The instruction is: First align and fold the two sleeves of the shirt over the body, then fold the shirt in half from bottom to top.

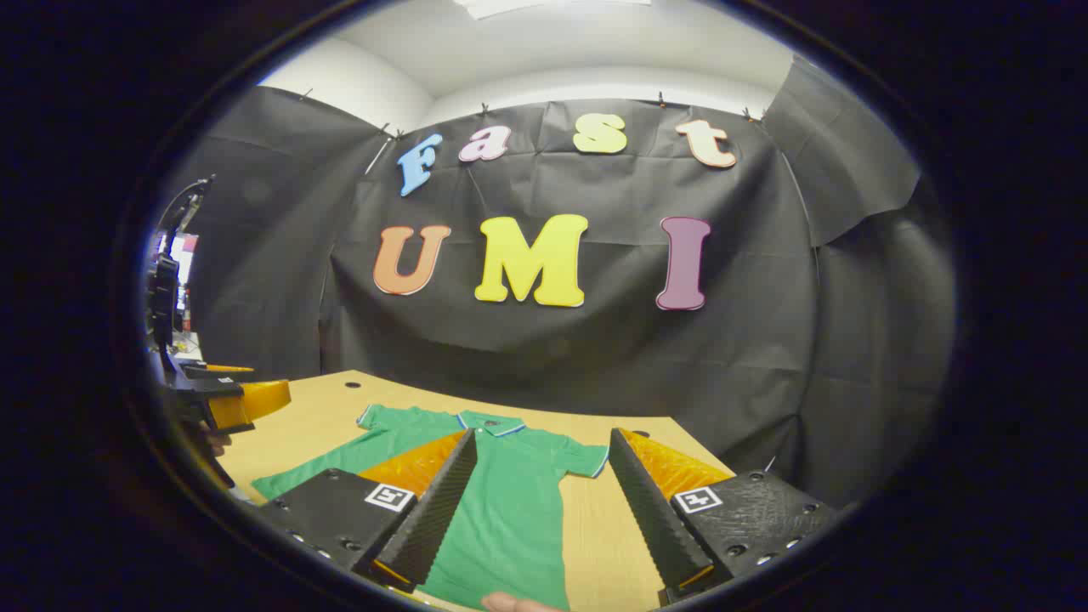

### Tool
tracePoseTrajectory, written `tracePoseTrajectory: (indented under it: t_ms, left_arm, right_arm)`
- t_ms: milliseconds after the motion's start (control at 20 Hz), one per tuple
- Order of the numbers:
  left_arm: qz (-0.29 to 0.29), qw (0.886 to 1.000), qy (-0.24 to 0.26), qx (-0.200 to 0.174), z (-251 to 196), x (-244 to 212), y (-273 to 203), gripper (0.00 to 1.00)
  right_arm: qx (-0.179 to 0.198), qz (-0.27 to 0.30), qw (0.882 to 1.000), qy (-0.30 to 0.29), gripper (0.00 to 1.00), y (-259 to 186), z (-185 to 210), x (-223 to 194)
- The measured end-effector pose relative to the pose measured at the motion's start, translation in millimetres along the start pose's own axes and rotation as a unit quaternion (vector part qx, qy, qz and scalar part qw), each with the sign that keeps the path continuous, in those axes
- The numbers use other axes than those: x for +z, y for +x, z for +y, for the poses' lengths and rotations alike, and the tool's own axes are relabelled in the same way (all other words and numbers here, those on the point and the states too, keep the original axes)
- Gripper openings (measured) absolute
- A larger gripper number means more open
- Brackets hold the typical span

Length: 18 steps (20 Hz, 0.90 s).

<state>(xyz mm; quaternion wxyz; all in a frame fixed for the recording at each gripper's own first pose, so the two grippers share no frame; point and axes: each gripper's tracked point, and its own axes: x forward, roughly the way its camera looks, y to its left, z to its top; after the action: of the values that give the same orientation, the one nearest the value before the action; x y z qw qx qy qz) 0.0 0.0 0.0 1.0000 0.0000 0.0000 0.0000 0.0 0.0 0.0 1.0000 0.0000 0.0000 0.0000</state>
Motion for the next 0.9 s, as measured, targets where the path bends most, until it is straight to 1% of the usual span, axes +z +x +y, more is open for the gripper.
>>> tracePoseTrajectory:
  t_ms: [150, 300, 500, 600, 650, 900]
  left_arm:
    - [-0.010, 1.000, 0.014, 0.000, -1.7, 4.2, -1.4, 1.00]
    - [-0.014, 1.000, 0.027, -0.007, -9.3, 2.6, -3.8, 1.00]
    - [0.012, 0.999, 0.022, -0.023, -21.1, -14.7, 1.9, 1.00]
    - [0.019, 0.999, 0.029, -0.011, -16.4, -19.7, 4.9, 1.00]
    - [0.019, 0.999, 0.033, -0.012, -17.7, -19.8, 6.0, 1.00]
    - [0.006, 0.999, 0.053, -0.005, -18.5, -17.8, 6.7, 1.00]
  right_arm:
    - [-0.001, 0.004, 1.000, -0.003, 0.95, 0.9, -0.9, -2.7]
    - [-0.001, 0.009, 1.000, -0.003, 0.95, 1.6, -1.2, -7.5]
    - [-0.003, 0.013, 1.000, -0.004, 0.95, 0.1, -7.4, -11.9]
    - [-0.016, 0.003, 1.000, -0.011, 0.96, -0.2, -16.2, -7.9]
    - [-0.019, 0.002, 1.000, -0.014, 0.93, -0.7, -18.6, -7.5]
    - [-0.023, 0.000, 1.000, -0.009, 0.94, -4.3, -23.0, -7.5]
